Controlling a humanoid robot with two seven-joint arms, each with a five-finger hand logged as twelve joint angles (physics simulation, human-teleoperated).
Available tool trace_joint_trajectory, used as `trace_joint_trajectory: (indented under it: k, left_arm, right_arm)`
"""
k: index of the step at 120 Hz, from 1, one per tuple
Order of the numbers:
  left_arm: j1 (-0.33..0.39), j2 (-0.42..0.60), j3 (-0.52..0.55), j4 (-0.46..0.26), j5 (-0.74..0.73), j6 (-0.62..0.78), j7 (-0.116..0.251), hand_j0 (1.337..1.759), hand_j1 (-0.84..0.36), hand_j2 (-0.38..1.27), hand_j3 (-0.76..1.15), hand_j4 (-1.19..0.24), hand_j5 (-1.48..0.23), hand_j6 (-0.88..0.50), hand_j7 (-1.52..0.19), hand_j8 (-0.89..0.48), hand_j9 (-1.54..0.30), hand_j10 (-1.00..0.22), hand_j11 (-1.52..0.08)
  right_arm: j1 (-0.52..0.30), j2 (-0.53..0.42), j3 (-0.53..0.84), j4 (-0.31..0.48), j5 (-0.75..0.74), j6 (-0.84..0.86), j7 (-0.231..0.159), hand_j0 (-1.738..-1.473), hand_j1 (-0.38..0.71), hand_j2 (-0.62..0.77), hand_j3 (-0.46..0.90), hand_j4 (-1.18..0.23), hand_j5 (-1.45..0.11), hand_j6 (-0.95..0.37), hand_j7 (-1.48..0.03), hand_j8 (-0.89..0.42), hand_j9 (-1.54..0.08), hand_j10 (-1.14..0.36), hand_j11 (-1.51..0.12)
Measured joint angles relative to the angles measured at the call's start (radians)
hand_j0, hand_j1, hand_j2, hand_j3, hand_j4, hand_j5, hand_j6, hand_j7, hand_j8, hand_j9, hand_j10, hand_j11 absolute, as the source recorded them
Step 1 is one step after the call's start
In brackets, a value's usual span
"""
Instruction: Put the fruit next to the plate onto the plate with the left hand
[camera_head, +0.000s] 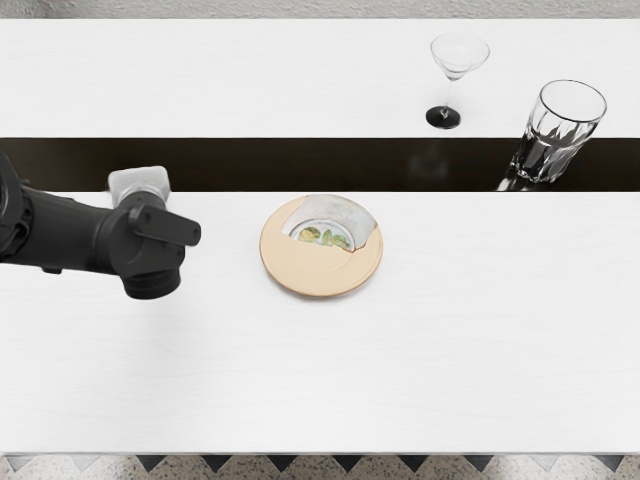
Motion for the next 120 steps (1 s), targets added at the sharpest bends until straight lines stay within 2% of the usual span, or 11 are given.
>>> trace_joint_trajectory:
  k: [19, 74, 78, 90, 95, 100, 105, 112, 120]
  left_arm:
    - [0.001, 0.000, -0.027, 0.002, -0.002, -0.001, 0.000, 1.658, -0.15, 0.09, 0.00, -0.41, -0.54, -0.42, -0.54, -0.42, -0.54, -0.42, -0.54]
    - [0.015, 0.000, -0.035, 0.001, -0.008, -0.006, 0.000, 1.655, -0.27, 0.16, 0.01, -0.53, -0.69, -0.53, -0.69, -0.52, -0.69, -0.53, -0.69]
    - [0.017, 0.000, -0.035, 0.001, -0.008, -0.006, 0.000, 1.656, -0.28, 0.13, 0.10, -0.55, -0.71, -0.52, -0.71, -0.50, -0.71, -0.55, -0.71]
    - [0.018, 0.000, -0.040, 0.001, -0.014, -0.006, 0.002, 1.668, -0.30, 0.11, 0.16, -0.60, -0.76, -0.46, -0.77, -0.44, -0.78, -0.60, -0.77]
    - [0.023, 0.000, -0.042, 0.001, -0.014, -0.005, 0.003, 1.671, -0.32, 0.02, 0.35, -0.63, -0.77, -0.43, -0.79, -0.41, -0.80, -0.62, -0.80]
    - [0.024, 0.000, -0.043, 0.001, -0.016, -0.004, 0.004, 1.670, -0.32, -0.02, 0.37, -0.66, -0.78, -0.41, -0.81, -0.38, -0.82, -0.60, -0.82]
    - [0.030, 0.000, -0.044, 0.002, -0.013, -0.004, 0.004, 1.674, -0.34, -0.10, 0.54, -0.68, -0.77, -0.38, -0.82, -0.35, -0.84, -0.57, -0.85]
    - [0.031, 0.000, -0.045, 0.002, -0.013, -0.009, 0.006, 1.675, -0.38, -0.09, 0.59, -0.65, -0.80, -0.35, -0.86, -0.32, -0.86, -0.54, -0.88]
    - [0.027, 0.000, -0.048, 0.001, -0.023, -0.013, 0.006, 1.680, -0.37, -0.08, 0.52, -0.63, -0.82, -0.33, -0.88, -0.30, -0.88, -0.53, -0.89]
  right_arm:
    - [0.000, 0.000, 0.000, 0.000, 0.000, 0.000, 0.000, -1.658, -0.33, 0.00, 0.00, -0.02, -0.02, -0.02, -0.02, -0.02, -0.02, -0.02, -0.02]
    - [0.000, 0.000, 0.000, 0.000, 0.000, 0.000, 0.000, -1.658, -0.33, 0.00, 0.00, -0.02, -0.02, -0.02, -0.02, -0.02, -0.02, -0.02, -0.02]
    - [0.000, 0.000, 0.000, 0.000, 0.000, 0.000, 0.000, -1.658, -0.33, 0.00, 0.00, -0.02, -0.02, -0.02, -0.02, -0.02, -0.02, -0.02, -0.02]
    - [0.000, 0.000, 0.000, 0.000, 0.000, 0.000, 0.000, -1.658, -0.33, 0.00, 0.00, -0.02, -0.02, -0.02, -0.02, -0.02, -0.02, -0.02, -0.02]
    - [0.000, 0.000, -0.001, 0.000, 0.000, 0.000, 0.000, -1.658, -0.33, 0.00, 0.00, -0.02, -0.02, -0.02, -0.02, -0.02, -0.02, -0.02, -0.02]
    - [0.000, 0.000, -0.001, 0.000, 0.000, 0.000, 0.000, -1.658, -0.33, 0.00, 0.00, -0.02, -0.02, -0.02, -0.02, -0.02, -0.02, -0.02, -0.02]
    - [0.000, 0.000, -0.001, 0.000, 0.000, 0.000, 0.000, -1.658, -0.33, 0.00, 0.00, -0.02, -0.02, -0.02, -0.02, -0.02, -0.02, -0.02, -0.02]
    - [0.000, 0.000, 0.000, 0.000, 0.000, 0.000, 0.000, -1.658, -0.33, 0.00, 0.00, -0.02, -0.02, -0.02, -0.02, -0.02, -0.02, -0.02, -0.02]
    - [0.000, 0.000, 0.000, 0.000, 0.000, 0.000, 0.000, -1.658, -0.33, 0.00, 0.00, -0.02, -0.02, -0.02, -0.02, -0.02, -0.02, -0.02, -0.02]
